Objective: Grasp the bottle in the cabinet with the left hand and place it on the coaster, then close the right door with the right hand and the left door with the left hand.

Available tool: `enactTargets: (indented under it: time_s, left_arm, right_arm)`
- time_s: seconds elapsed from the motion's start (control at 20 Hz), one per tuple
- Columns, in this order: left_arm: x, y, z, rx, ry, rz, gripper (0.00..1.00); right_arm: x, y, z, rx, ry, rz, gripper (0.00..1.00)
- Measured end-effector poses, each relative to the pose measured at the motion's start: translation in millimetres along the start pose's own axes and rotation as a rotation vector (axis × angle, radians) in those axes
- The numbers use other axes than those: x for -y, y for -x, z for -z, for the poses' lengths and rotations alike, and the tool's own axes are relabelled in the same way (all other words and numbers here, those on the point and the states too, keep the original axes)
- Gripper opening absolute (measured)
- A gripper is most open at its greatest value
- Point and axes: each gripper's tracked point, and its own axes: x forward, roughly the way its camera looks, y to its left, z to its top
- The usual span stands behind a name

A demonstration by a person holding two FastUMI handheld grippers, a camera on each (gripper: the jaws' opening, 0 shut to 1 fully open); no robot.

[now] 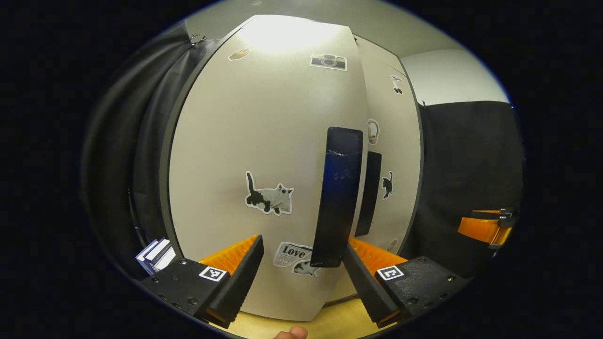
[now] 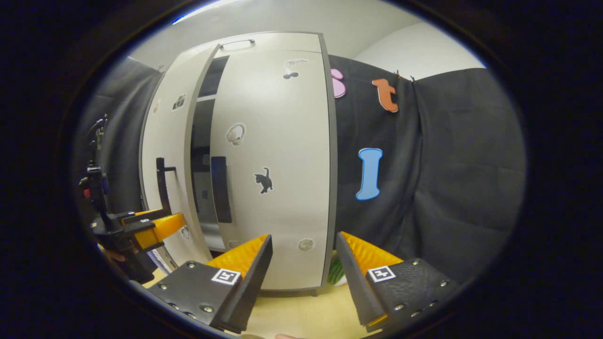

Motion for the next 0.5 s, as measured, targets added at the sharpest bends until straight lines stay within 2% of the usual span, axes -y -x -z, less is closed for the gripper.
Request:
enactTargets:
  time_s: [0.1,0.15,0.2,0.3,0.4,0.5]
  left_arm:
    - [0.7,-4.0,-0.2,-0.002,0.004,-0.001,1.0]
    - [0.2,-4.0,0.4,-0.002,0.003,-0.003,1.0]
    - [0.2,-4.9,0.2,-0.003,0.001,-0.006,1.0]
    - [0.1,-5.9,0.3,-0.005,0.006,-0.012,1.0]
    - [0.1,-5.6,-0.3,-0.006,0.017,-0.015,1.0]
    - [-1.4,-3.2,-0.8,-0.006,0.021,-0.019,1.0]
  right_arm:
    - [3.7,-1.9,1.0,-0.006,-0.002,0.001,0.8]
    - [5.2,-2.5,0.6,-0.007,-0.004,0.001,0.83]
    - [5.8,-3.2,-0.4,-0.005,-0.007,-0.001,0.8]
    - [6.6,-5.1,-2.2,-0.001,-0.022,-0.008,0.83]
    - [5.5,-5.9,-1.5,-0.011,-0.036,-0.02,0.8]
    - [5.7,-7.1,-1.8,-0.021,-0.045,-0.029,0.84]
